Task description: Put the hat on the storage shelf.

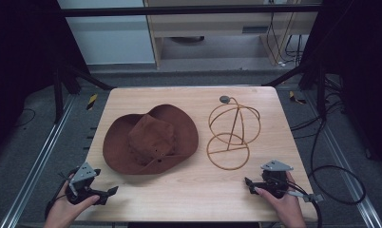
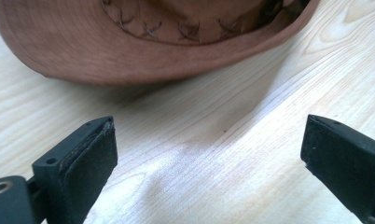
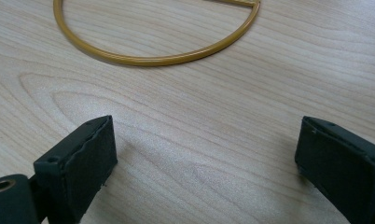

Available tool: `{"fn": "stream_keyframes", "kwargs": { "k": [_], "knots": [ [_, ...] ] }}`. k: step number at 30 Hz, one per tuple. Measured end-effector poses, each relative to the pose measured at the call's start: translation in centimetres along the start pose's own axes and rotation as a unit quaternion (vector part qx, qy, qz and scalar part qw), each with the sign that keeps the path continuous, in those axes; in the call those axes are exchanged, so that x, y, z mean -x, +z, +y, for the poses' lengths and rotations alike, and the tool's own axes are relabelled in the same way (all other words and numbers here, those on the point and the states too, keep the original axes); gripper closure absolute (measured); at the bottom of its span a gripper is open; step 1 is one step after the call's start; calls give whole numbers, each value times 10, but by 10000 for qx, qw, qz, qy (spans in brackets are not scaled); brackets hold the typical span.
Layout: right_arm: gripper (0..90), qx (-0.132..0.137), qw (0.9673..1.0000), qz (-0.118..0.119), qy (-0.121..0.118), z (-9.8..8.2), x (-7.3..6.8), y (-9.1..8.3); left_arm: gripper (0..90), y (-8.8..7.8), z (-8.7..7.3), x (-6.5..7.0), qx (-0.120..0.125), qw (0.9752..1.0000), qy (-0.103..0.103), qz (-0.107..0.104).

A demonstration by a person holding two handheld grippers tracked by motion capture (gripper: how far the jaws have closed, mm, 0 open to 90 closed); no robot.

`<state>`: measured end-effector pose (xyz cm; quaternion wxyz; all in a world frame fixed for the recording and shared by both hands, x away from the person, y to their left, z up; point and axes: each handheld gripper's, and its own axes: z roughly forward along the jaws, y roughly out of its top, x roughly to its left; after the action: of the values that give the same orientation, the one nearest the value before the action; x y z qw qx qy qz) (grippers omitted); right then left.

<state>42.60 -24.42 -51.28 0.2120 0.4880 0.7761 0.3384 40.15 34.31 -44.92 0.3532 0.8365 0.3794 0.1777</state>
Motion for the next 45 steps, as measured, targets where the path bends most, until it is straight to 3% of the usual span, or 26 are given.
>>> {"fn": "stream_keyframes", "kwargs": {
  "k": [4,9,12,20,33,40,45],
  "knots": [
    [57,1,10000,0,1,0,0,0,34,-10,19,3,20,9999,157,50],
    [56,1,10000,0,0,0,0,0,35,-11,43,5,-34,9993,376,82],
    [57,1,10000,1,2,0,0,0,35,-5,66,4,-138,9982,567,122],
    [56,1,10000,6,-16,0,0,0,35,10,104,-7,-309,9973,650,151],
    [56,3,10000,7,-17,0,0,0,33,36,139,-21,-707,9950,687,150],
    [56,2,10000,11,-19,0,0,0,32,46,156,-17,-906,9918,894,94],
    [56,2,10000,12,-21,0,0,0,33,56,174,-9,-1110,9881,1067,52]
  ]
}}
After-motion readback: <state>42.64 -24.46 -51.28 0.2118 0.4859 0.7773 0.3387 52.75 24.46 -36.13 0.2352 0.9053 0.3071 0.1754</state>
